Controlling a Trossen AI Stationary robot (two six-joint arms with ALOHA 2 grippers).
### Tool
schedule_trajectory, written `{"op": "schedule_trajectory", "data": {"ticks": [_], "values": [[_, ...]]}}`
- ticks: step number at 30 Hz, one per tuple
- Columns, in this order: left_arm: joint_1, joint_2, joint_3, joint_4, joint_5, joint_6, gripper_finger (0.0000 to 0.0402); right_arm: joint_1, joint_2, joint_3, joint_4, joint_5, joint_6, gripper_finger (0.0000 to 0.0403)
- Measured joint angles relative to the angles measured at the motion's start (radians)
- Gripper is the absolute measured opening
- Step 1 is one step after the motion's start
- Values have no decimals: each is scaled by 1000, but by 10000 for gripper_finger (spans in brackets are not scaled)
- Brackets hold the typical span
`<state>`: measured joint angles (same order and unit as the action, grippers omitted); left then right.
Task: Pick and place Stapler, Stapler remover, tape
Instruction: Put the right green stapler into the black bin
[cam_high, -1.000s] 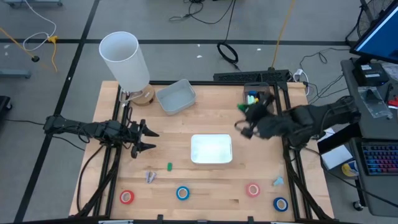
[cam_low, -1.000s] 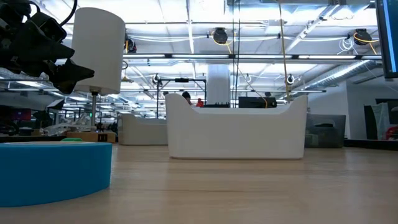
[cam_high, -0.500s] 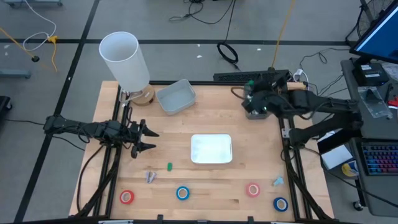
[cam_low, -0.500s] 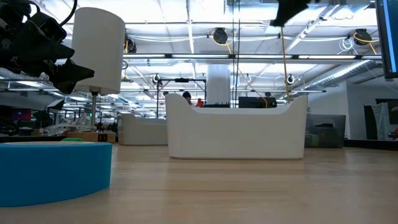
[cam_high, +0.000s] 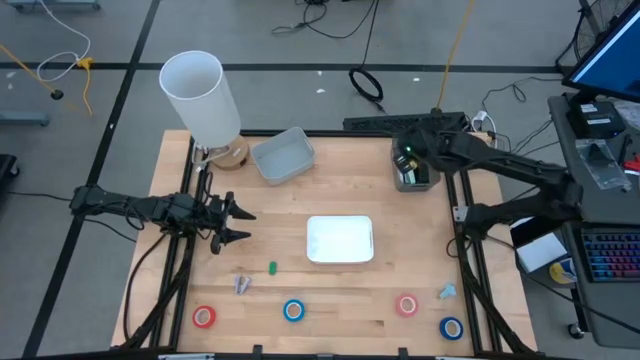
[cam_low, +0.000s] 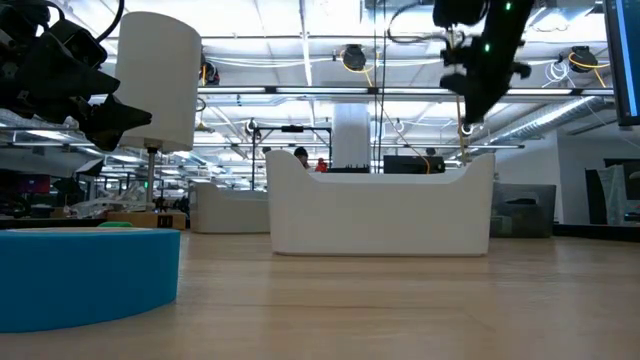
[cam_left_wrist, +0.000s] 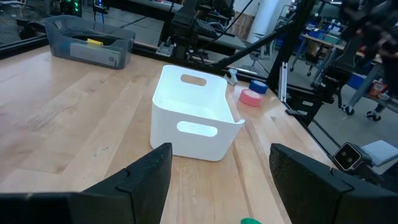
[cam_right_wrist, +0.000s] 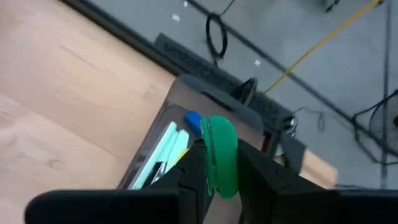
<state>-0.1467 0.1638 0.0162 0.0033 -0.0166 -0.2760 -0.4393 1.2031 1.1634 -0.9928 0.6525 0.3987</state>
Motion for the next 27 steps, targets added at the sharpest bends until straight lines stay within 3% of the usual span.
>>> {"op": "schedule_trajectory", "data": {"ticks": [9,16,27], "values": [[0,0,0,0,0,-15,269,-204,0,-241,376,-235,-118,59],[0,0,0,0,-1,-11,269,-315,0,-340,458,-339,-138,59],[0,0,0,0,-3,-8,269,-345,12,-471,602,-396,-157,59]]}}
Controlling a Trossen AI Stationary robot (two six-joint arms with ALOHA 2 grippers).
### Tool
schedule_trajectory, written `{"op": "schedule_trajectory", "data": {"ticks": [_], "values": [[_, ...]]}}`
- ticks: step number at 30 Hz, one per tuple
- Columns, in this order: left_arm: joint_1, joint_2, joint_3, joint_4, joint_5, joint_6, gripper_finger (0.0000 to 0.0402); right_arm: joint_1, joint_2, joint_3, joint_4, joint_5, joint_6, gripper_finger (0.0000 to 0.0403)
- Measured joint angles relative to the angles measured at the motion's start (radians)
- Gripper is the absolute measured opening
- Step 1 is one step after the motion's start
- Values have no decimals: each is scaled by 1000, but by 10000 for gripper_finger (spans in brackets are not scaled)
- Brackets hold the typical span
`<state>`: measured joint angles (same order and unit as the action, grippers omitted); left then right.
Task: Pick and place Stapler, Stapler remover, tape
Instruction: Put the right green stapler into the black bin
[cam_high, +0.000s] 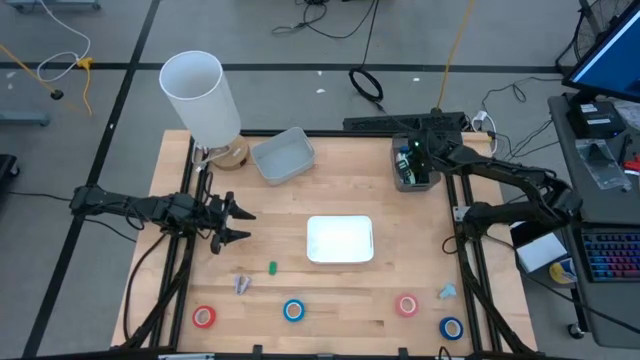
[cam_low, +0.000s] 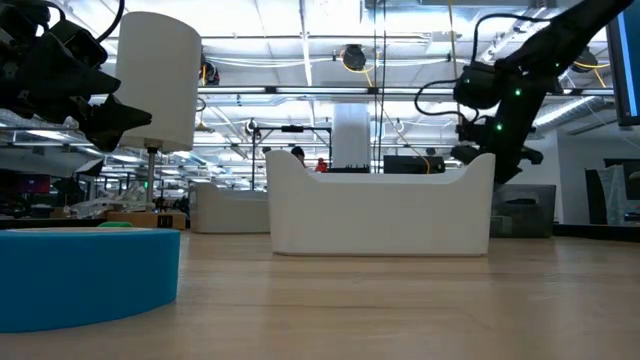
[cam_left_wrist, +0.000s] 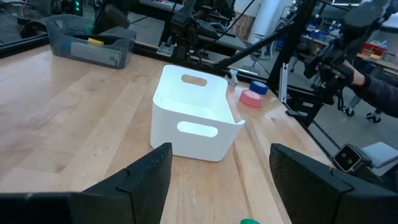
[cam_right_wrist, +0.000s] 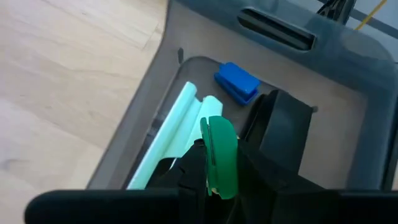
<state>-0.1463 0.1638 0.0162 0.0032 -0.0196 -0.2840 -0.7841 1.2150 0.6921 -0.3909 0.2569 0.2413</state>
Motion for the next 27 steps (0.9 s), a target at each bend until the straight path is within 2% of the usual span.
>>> {"op": "schedule_trajectory", "data": {"ticks": [11,21,27], "values": [[0,0,0,0,0,0,269,-8,61,-34,147,0,-22,61],[0,0,0,0,0,-4,269,-10,105,-34,150,0,-26,110],[0,0,0,0,0,-7,269,-7,70,-34,210,0,-51,122]]}}
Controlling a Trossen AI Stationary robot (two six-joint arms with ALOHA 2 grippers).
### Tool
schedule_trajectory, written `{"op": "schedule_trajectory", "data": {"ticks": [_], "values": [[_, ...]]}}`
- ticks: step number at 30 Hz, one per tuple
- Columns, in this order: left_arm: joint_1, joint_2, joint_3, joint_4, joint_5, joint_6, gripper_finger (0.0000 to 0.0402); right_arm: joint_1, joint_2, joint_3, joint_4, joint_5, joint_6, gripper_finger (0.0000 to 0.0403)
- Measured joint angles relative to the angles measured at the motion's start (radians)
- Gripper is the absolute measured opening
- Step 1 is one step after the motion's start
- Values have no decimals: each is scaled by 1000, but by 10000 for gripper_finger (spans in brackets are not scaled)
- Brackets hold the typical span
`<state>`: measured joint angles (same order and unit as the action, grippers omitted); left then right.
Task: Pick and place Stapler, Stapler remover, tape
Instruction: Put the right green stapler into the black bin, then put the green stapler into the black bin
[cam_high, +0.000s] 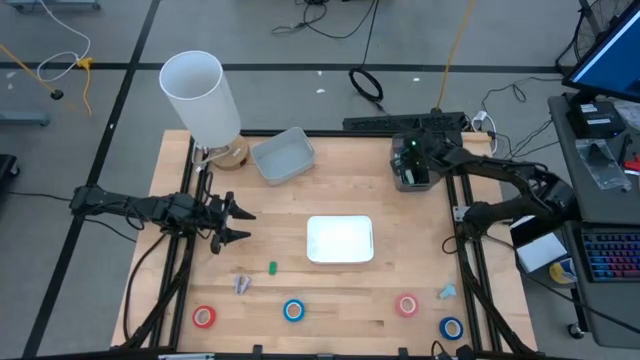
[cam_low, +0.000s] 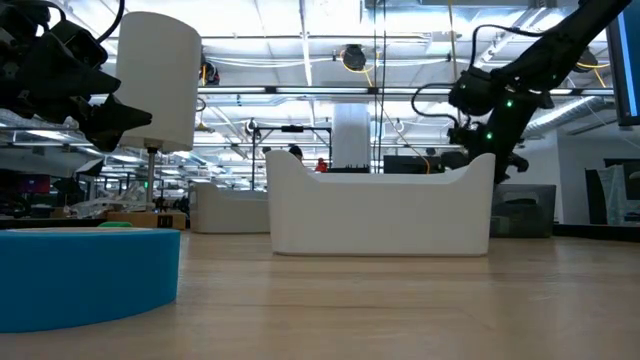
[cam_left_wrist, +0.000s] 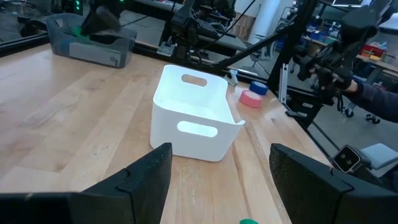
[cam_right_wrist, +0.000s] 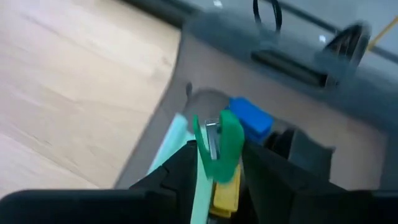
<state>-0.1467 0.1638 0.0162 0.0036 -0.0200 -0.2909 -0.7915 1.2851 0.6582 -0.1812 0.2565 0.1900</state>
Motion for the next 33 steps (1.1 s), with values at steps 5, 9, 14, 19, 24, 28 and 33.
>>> {"op": "schedule_trajectory", "data": {"ticks": [5,9,14,19,24,28,33], "values": [[0,0,0,0,-1,1,269,7,-68,0,27,0,-26,120],[0,0,0,4,-7,22,269,7,-105,0,1,-1,-45,119],[0,0,-4,52,-11,9,269,20,-158,0,-28,-65,-22,120],[0,0,-3,145,-10,-22,269,61,-249,0,-23,-301,19,111],[0,0,-3,188,-7,-32,269,162,-365,-21,-11,-418,12,95],[-3,0,-2,186,-8,-33,269,265,-479,-101,55,-417,14,83],[-48,4,-2,182,-54,-32,269,372,-640,-256,253,-416,71,68]]}}
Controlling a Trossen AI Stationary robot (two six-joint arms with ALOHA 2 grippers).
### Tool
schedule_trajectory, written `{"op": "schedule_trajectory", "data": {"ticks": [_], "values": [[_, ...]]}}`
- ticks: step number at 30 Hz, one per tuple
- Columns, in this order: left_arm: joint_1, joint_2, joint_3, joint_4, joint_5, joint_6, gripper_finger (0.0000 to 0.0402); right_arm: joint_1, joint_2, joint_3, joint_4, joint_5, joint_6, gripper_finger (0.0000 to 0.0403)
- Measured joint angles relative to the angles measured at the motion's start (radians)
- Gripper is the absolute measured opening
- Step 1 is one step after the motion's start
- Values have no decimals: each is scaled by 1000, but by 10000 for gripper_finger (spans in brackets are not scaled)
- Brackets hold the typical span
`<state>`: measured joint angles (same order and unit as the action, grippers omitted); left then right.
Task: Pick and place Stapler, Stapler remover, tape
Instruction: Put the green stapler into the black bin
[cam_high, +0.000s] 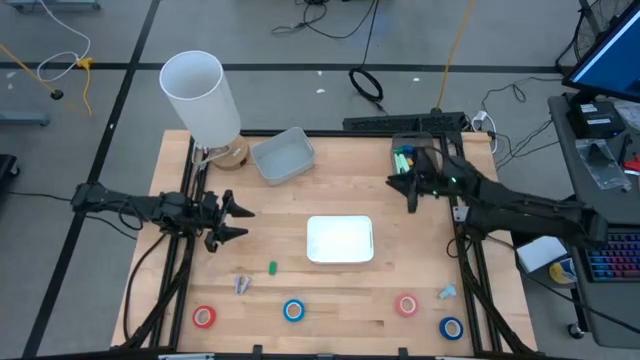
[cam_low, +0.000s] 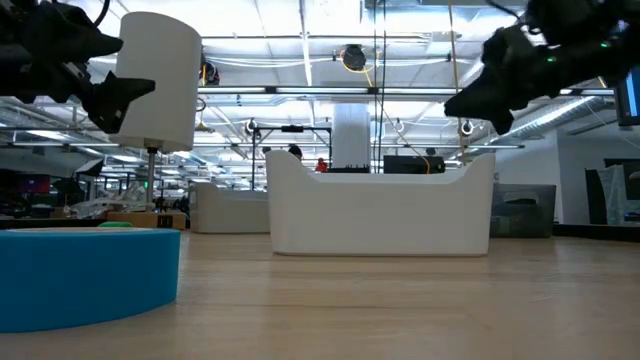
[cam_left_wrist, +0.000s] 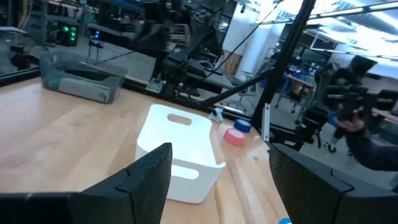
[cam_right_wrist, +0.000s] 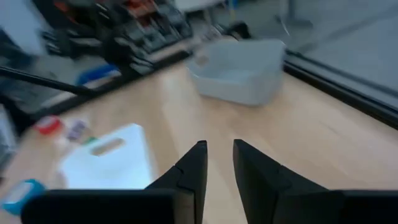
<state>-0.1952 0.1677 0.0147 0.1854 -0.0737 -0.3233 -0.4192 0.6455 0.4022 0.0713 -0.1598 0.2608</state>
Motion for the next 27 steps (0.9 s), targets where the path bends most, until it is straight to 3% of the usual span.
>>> {"op": "schedule_trajectory", "data": {"ticks": [5,17,23,27], "values": [[-80,78,2,0,-128,-4,269,68,-132,-118,113,1,15,52],[-267,417,13,159,-328,-106,269,156,-281,-175,53,-6,-17,22],[-329,572,101,125,-415,-131,269,160,-342,-175,-19,-105,-19,15],[-354,663,191,63,-452,-131,269,160,-391,-175,-20,-107,-53,11]]}}
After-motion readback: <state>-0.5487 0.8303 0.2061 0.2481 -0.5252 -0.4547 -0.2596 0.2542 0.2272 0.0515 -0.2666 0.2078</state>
